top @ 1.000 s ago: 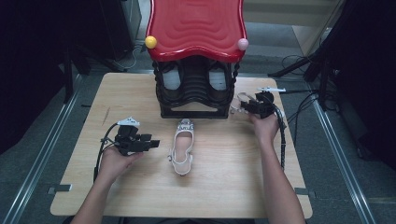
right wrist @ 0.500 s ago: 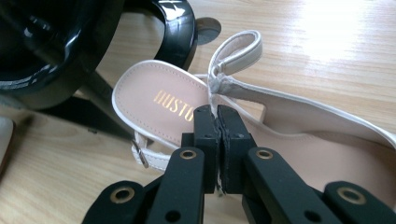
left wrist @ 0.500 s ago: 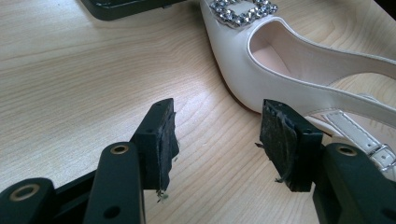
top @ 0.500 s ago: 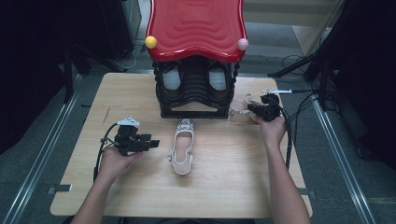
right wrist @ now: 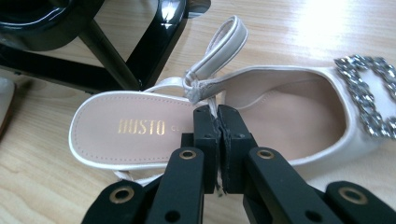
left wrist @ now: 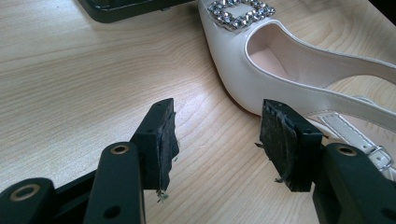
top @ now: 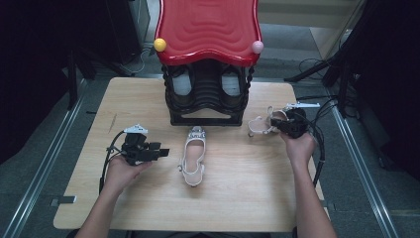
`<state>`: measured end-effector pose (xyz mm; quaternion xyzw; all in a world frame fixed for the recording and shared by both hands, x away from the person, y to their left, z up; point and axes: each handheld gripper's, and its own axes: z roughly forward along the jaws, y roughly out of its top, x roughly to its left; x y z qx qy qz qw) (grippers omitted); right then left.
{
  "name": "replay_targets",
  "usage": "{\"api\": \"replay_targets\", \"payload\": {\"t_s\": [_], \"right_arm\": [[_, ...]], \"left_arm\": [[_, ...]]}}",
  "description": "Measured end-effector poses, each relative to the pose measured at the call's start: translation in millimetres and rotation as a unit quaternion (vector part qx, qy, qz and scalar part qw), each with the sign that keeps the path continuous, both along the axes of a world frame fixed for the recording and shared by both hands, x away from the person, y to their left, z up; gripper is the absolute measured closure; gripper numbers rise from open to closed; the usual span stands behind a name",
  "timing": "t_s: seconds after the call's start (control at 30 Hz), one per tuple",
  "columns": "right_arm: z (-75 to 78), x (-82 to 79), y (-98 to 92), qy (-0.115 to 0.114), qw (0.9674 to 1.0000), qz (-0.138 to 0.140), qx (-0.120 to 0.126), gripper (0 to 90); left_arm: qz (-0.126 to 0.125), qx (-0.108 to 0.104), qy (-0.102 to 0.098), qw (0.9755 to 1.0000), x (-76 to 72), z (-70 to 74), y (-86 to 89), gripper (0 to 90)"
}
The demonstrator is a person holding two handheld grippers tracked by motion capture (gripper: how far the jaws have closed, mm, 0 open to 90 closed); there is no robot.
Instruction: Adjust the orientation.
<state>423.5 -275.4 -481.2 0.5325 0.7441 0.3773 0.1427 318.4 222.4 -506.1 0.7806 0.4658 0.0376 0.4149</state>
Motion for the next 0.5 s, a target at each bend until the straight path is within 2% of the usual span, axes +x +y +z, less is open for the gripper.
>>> {"api": "replay_targets", "payload": {"t_s": [0.07, 0.13, 0.27, 0.4, 0.5], "right_arm": [[-2.6, -6.8, -5.1, -0.008, 0.9999, -0.004, 0.012, 88.5], [-4.3, -12.2, -10.9, 0.001, 0.9997, -0.006, 0.024, 88.1], [-4.0, -21.3, -18.1, -0.003, 0.9997, -0.009, 0.022, 86.7], [-4.9, -23.0, -18.7, 0.000, 0.9990, -0.011, 0.042, 79.2], [-1.6, -24.2, -13.1, -0.008, 0.9994, -0.009, 0.033, 75.2]], "left_arm": [[-0.001, -0.001, 0.000, 1.0000, -0.1, 0.4, 0.2, 45.8], [-0.004, 0.003, 0.003, 1.0000, 0.7, 0.9, -0.2, 45.8], [-0.007, 0.003, 0.002, 1.0000, 2.1, 2.3, -2.0, 45.9], [-0.008, 0.005, 0.006, 0.9999, 4.3, 0.8, -4.4, 45.9], [-0.013, 0.007, 0.007, 0.9999, 4.8, 0.6, -5.9, 45.9]]}}
